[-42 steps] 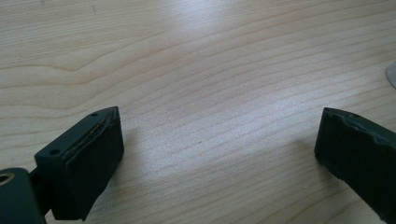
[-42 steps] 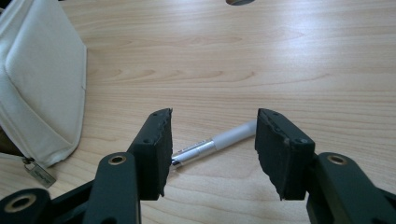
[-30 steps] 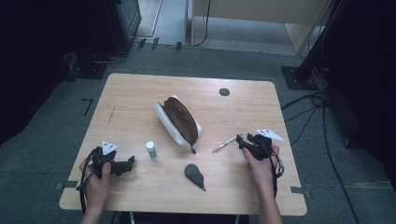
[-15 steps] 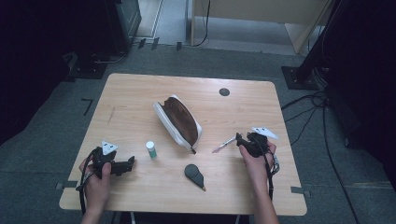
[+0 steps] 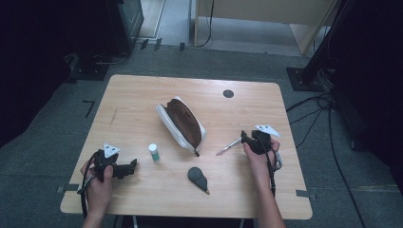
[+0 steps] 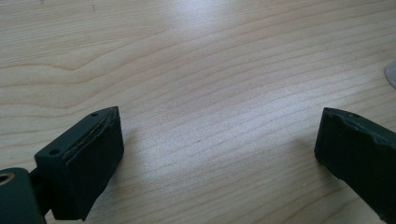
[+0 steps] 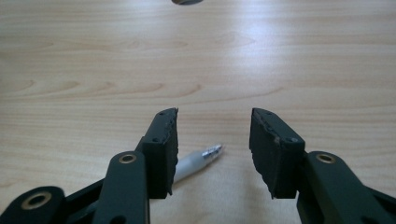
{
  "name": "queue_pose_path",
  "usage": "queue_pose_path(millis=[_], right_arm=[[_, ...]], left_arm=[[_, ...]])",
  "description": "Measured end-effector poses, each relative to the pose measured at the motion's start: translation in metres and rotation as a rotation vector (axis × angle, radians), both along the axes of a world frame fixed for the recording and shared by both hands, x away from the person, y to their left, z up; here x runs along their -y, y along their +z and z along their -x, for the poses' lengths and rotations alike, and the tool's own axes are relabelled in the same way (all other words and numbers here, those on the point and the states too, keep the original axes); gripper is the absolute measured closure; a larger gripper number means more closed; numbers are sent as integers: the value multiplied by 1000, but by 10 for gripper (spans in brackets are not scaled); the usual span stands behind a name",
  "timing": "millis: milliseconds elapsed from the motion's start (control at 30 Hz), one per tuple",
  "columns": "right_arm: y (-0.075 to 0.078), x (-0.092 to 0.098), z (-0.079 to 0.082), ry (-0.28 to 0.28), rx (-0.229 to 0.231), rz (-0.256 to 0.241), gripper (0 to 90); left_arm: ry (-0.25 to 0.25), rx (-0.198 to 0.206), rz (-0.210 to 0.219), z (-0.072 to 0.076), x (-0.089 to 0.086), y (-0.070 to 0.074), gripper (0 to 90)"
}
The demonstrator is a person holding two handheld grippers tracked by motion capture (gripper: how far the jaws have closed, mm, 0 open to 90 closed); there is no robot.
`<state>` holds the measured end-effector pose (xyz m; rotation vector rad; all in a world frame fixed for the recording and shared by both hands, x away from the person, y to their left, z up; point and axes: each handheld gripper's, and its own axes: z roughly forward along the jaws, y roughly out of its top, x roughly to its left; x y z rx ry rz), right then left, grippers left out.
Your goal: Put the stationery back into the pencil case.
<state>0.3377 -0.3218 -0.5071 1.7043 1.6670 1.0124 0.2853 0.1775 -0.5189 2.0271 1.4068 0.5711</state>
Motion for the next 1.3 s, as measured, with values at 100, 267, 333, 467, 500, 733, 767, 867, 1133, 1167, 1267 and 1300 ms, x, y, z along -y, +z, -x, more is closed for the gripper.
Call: queue_pose_path(millis=[100, 267, 333, 467, 500, 733, 767, 867, 1133, 1167, 1267, 1300], right_arm=[[-6, 4, -9, -3, -54, -1, 552], [-8, 4, -17, 0, -63, 2, 553], [-13, 3, -20, -6, -66, 20, 551], [-15, 2, -20, 4, -79, 53, 539], [-14, 1, -19, 16, -92, 79, 531], [-13, 5, -4, 59, -108, 113, 496], [-13, 5, -4, 59, -108, 113, 496], [-14, 7, 11, 104, -96, 109, 487], [-13, 2, 39, 217, -90, 75, 477], [-13, 2, 39, 217, -90, 75, 477], [-11, -1, 47, 259, -66, 11, 547], [-8, -3, 52, 275, -42, -27, 603]], left_arm=[[0, 0, -1, 0, 0, 0, 15], [0, 0, 0, 0, 0, 0, 15], [0, 0, -1, 0, 0, 0, 16], [0, 0, -1, 0, 0, 0, 15], [0, 0, 0, 0, 0, 0, 15], [0, 0, -1, 0, 0, 0, 15], [0, 0, -1, 0, 0, 0, 15], [0, 0, 0, 0, 0, 0, 15], [0, 0, 0, 0, 0, 0, 16], [0, 0, 0, 0, 0, 0, 16], [0, 0, 0, 0, 0, 0, 15], [0, 0, 0, 0, 0, 0, 15]])
